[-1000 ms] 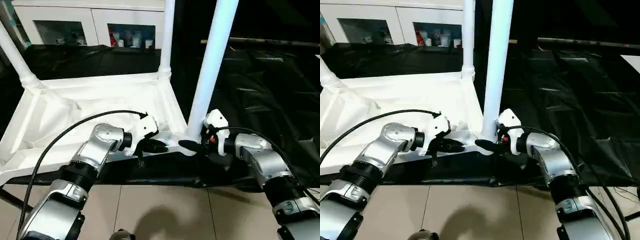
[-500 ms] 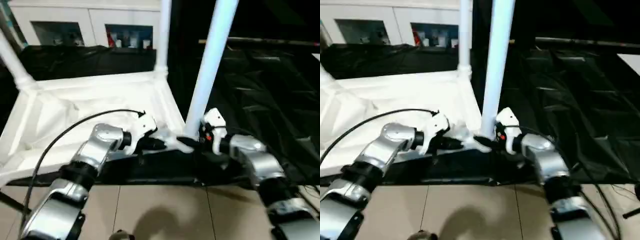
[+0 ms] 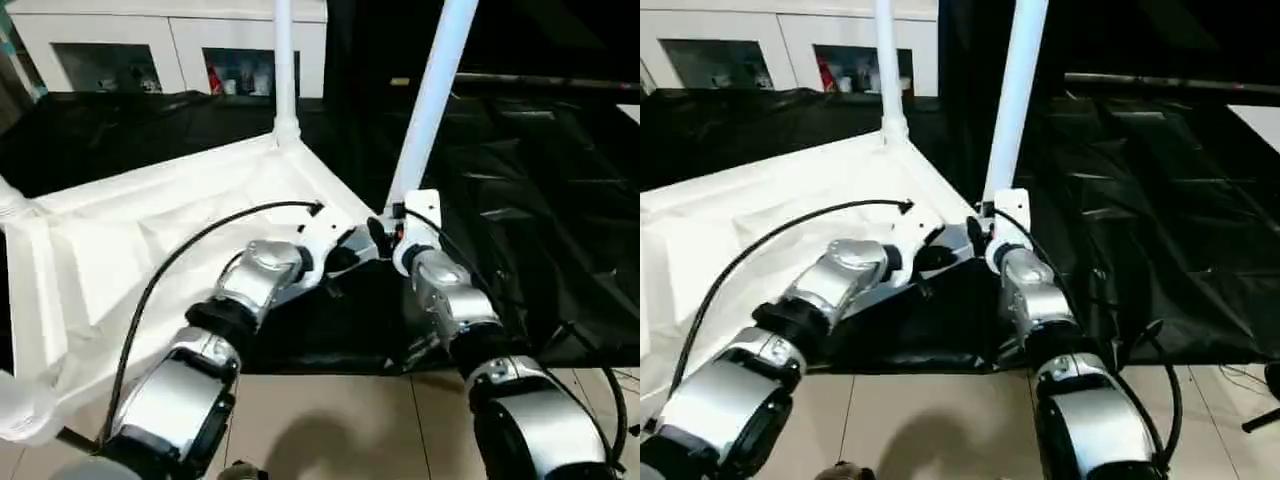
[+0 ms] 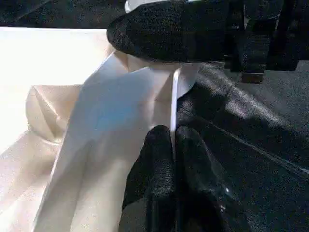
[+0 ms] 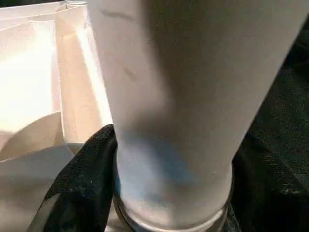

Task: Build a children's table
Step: Rotate leg to tighten

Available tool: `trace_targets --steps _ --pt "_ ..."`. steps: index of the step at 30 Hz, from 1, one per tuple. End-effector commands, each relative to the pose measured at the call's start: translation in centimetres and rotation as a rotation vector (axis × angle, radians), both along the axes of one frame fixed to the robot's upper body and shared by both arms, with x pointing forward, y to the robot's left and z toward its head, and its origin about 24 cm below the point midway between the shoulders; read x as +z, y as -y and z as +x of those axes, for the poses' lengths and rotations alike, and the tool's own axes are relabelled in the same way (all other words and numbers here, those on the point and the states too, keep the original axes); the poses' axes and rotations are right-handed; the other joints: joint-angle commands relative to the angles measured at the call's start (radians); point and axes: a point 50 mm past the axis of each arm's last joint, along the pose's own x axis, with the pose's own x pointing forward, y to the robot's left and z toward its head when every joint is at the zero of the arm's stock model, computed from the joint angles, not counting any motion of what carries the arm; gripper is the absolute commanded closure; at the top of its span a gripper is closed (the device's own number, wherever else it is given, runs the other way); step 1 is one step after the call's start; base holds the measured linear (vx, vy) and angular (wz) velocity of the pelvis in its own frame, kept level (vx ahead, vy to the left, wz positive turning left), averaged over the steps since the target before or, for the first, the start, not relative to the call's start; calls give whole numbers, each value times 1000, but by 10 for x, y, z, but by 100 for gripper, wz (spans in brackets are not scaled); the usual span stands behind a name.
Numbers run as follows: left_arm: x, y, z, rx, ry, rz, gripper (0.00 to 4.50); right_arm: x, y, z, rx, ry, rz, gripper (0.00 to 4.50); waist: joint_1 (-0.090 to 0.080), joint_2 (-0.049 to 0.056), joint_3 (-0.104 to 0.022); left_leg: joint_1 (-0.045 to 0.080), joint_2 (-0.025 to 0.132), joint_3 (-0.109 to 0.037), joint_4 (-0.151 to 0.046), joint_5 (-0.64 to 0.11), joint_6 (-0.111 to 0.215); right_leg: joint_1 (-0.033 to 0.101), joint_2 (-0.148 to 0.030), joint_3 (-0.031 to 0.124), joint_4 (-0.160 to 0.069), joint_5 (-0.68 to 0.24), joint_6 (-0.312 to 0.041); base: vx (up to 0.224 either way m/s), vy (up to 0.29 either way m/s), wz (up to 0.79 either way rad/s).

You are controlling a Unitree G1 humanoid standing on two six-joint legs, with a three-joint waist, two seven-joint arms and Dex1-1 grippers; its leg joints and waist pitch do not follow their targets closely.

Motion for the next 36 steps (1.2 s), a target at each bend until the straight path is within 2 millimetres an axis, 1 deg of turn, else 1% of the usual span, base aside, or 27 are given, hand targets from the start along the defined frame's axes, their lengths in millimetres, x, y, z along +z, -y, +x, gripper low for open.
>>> trace_targets --steps 1,2,3,7,8,10,11,12,13,14,15,16,17,18,19,20,21,23,24,25,26,27,30,32,33,35,36 --pt "7 -13 8 94 48 -36 450 -15 10 -6 -48 -61 -20 140 2 -11 -75 23 19 -11 -58 -165 44 48 -55 35 -71 -24 -232 0 0 0" --pt "7 -13 7 61 56 -33 450 -8 5 -3 -6 2 -15 140 2 -6 -74 24 20 -12 -59 -170 43 48 -55 36 -72 -36 -230 0 0 0" --pt "7 -13 7 60 56 -33 450 -8 4 -3 -4 6 -18 120 -1 -6 -74 23 20 -11 -59 -178 39 47 -55 36 -75 -44 -227 0 0 0" --pt "6 -17 6 34 64 -28 450 1 4 -1 48 63 -14 96 -2 -8 -76 19 19 -12 -58 -160 52 51 -53 35 -70 -16 -229 0 0 0" --pt "6 -18 5 24 64 -27 450 3 5 0 66 77 -12 90 -3 -12 -76 17 19 -13 -57 -152 56 53 -55 34 -68 -13 -229 0 0 0" --pt "5 -21 4 6 60 -25 450 6 4 0 129 84 6 59 -4 -13 -75 19 19 -11 -56 -152 70 52 -54 34 -69 -14 -235 0 0 0" --pt "4 -21 4 0 58 -24 450 7 4 -1 157 84 14 59 -2 -16 -76 18 19 -10 -54 -141 78 53 -54 35 -67 1 -238 0 0 0" --pt "3 -23 3 -15 51 -21 450 9 5 -1 192 92 4 39 -1 -11 -76 18 20 -12 -54 -131 83 52 -54 35 -66 9 -242 0 0 0" --pt "2 -25 2 -22 49 -20 450 9 5 -2 230 85 5 39 -2 -12 -76 18 20 -11 -54 -130 86 52 -53 34 -67 12 -243 0 0 0" --pt "1 -28 1 -38 41 -20 450 10 7 -5 317 75 1 28 1 -9 -76 18 19 -11 -53 -133 92 54 -52 34 -66 22 -246 0 0 0" --pt "1 -30 0 -60 37 -22 450 12 9 -9 389 72 -6 18 3 2 -76 20 22 -13 -53 -132 94 52 -53 34 -63 38 -247 0 0 0" --pt "1 -30 0 -60 37 -22 450 12 9 -9 389 72 -6 18 2 -3 -76 21 21 -12 -53 -137 98 53 -49 33 -66 46 -246 0 0 0" --pt "2 -31 -3 -112 34 -25 450 12 16 -17 504 56 -21 18 3 -7 -76 21 21 -12 -53 -139 99 55 -48 33 -64 56 -251 0 0 0" --pt "3 -32 -7 -176 31 -28 450 11 23 -26 603 34 -36 18 5 2 -73 20 21 -13 -54 -153 99 56 -48 33 -69 49 -249 0 0 0" --pt "4 -32 -8 -205 30 -30 450 11 26 -30 644 22 -41 18 10 -2 -73 20 24 -14 -54 -156 96 59 -49 33 -69 47 -244 0 0 0" --pt "4 -33 -11 -247 26 -35 450 10 29 -35 687 12 -57 18 13 5 -73 21 25 -13 -54 -167 93 57 -49 33 -68 39 -249 0 0 0" --pt "5 -32 -14 -294 21 -43 450 8 33 -39 719 -3 -74 18 13 5 -73 20 26 -13 -54 -173 90 56 -50 33 -70 27 -250 0 0 0" --pt "6 -33 -20 -374 0 -52 450 5 39 -46 786 -30 -131 18 15 3 -73 23 28 -12 -56 -198 70 50 -52 33 -72 -18 -261 0 0 0" --pt "6 -33 -23 -413 -11 -47 450 4 42 -49 806 -40 -156 18 16 5 -72 26 29 -12 -57 -211 59 47 -53 34 -74 -49 -261 0 0 0" --pt "7 -34 -26 -445 -23 -39 450 5 44 -50 815 -42 -158 18 18 18 -71 28 31 -13 -59 -228 46 43 -54 35 -76 -73 -262 0 0 0" --pt "7 -34 -26 -445 -23 -39 450 5 44 -50 815 -42 -158 18 18 18 -71 28 31 -13 -59 -228 46 43 -54 35 -76 -73 -262 0 0 0" --pt "7 -34 -29 -479 -36 -34 450 8 45 -52 819 -43 -134 18 20 9 -68 32 31 -11 -62 -260 33 41 -51 36 -80 -101 -258 0 0 0" --pt "7 -34 -30 -489 -39 -38 450 11 44 -53 827 -43 -118 18 24 11 -68 30 32 -12 -64 -255 32 42 -54 37 -79 -108 -247 0 0 0" --pt "7 -35 -31 -492 -40 -38 450 13 43 -54 839 -44 -109 18 23 9 -68 29 30 -13 -65 -258 26 42 -54 36 -80 -118 -240 0 0 0" --pt "6 -35 -32 -492 -42 -37 450 13 41 -54 850 -47 -101 18 21 8 -69 25 29 -15 -64 -250 24 44 -56 36 -79 -116 -236 0 0 0" --pt "6 -37 -33 -494 -46 -36 450 12 39 -53 855 -51 -101 18 21 10 -71 26 30 -14 -63 -234 26 42 -56 36 -77 -96 -239 0 0 0" --pt "6 -37 -33 -494 -48 -35 450 11 39 -53 853 -51 -97 44 21 7 -72 24 29 -14 -61 -221 29 44 -55 36 -75 -75 -242 0 0 0"
